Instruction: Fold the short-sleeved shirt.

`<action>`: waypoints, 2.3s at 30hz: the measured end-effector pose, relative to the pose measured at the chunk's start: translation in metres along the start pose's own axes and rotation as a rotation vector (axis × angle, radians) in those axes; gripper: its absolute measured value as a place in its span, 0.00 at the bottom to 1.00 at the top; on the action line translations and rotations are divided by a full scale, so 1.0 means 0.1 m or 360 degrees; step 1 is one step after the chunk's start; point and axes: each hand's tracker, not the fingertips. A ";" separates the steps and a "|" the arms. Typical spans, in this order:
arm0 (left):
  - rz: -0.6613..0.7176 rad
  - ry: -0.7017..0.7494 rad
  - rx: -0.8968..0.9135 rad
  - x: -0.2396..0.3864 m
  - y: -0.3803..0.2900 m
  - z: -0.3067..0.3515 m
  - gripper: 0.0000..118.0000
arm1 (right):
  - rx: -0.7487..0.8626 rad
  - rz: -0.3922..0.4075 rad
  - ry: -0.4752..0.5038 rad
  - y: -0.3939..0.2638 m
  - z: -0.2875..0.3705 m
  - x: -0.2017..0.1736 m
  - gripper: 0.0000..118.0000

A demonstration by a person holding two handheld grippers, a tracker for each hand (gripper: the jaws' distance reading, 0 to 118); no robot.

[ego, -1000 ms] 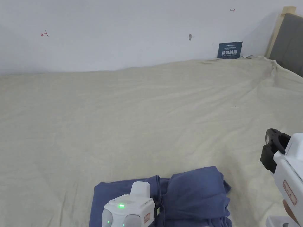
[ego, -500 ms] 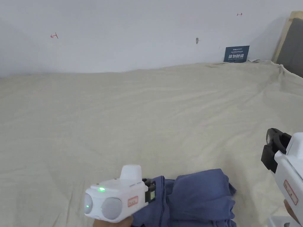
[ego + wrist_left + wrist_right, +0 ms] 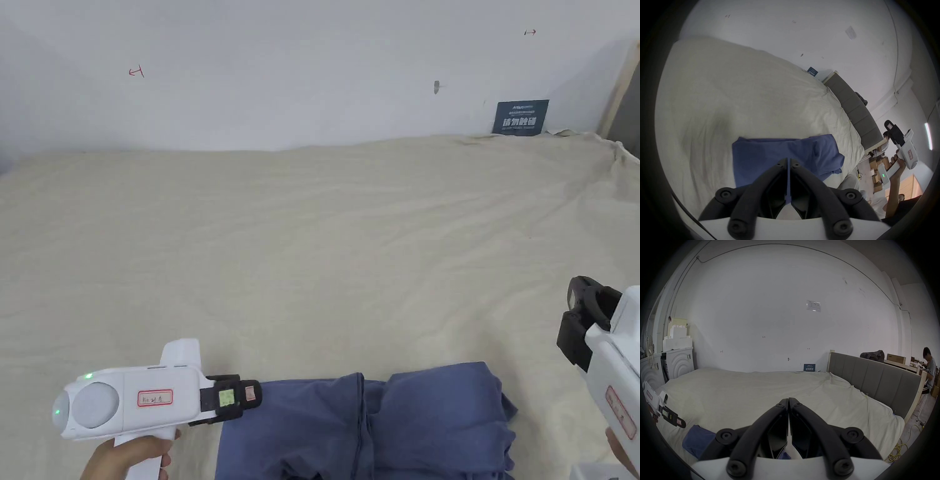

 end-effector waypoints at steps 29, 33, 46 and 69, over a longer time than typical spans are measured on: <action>0.0129 0.0001 -0.0341 -0.48 -0.01 -0.67 0.72 | -0.0086 0.0045 0.0008 -0.10 -0.12 -0.08 0.01; 0.0035 0.0091 -0.0377 -0.43 -0.01 -0.65 0.34 | -0.0084 0.0042 0.0006 -0.10 -0.12 -0.07 0.01; -0.0156 0.0205 -0.0352 -0.02 0.14 -0.37 0.05 | -0.0070 0.0031 0.0014 -0.05 -0.11 -0.06 0.01; 0.0044 0.0577 -0.0357 -0.23 0.54 0.33 0.05 | -0.0037 -0.0013 0.0065 -0.06 -0.09 -0.08 0.01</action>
